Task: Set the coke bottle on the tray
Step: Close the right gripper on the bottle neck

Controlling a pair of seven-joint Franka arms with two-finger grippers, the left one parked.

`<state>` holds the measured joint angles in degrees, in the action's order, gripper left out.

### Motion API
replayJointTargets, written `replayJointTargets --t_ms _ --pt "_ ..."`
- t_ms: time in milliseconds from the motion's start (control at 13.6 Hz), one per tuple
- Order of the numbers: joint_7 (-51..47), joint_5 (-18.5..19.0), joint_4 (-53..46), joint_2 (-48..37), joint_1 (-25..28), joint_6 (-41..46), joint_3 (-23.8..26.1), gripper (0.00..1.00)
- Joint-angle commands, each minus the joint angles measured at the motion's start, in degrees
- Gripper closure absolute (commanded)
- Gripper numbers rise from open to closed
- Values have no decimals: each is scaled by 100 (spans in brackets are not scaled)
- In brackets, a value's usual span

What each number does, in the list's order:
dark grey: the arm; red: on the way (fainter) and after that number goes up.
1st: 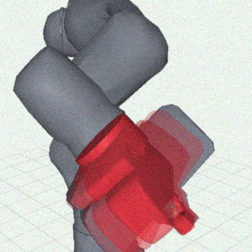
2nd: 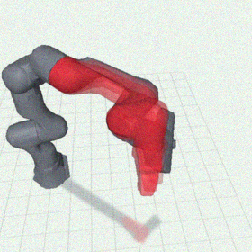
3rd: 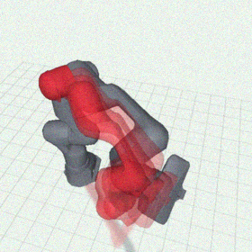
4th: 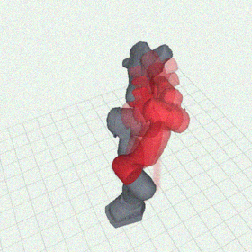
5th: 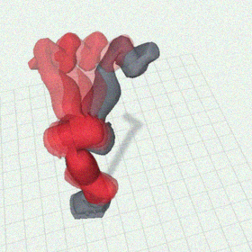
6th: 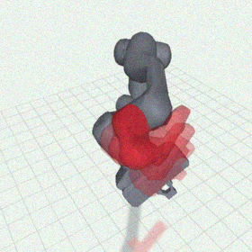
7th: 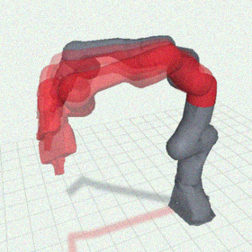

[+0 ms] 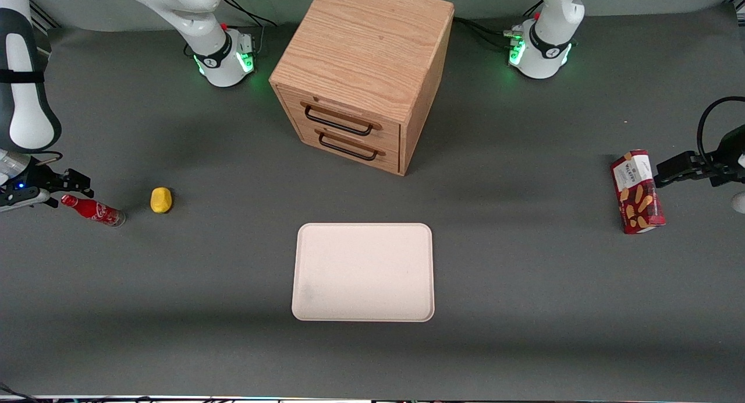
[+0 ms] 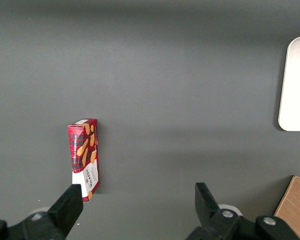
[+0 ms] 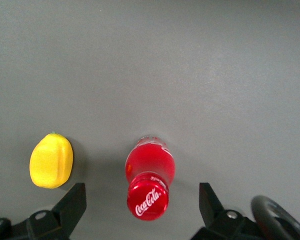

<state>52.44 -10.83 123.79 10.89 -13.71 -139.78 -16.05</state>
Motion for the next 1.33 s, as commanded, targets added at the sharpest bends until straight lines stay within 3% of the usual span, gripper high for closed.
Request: replayJointTargets --t_ms 0,221,442,885,1106,1253 --pt "196 -183 -48 45 44 -49 -39 22" --pt "223 -130 -48 45 53 -40 -30 75" --pt "223 -121 -48 27 62 -31 -4 100" --pt "249 -95 -240 -34 70 143 -4 100" --pt "267 -34 -740 -244 70 994 -4 100" --pt "135 221 -1162 -438 70 1714 -4 100"
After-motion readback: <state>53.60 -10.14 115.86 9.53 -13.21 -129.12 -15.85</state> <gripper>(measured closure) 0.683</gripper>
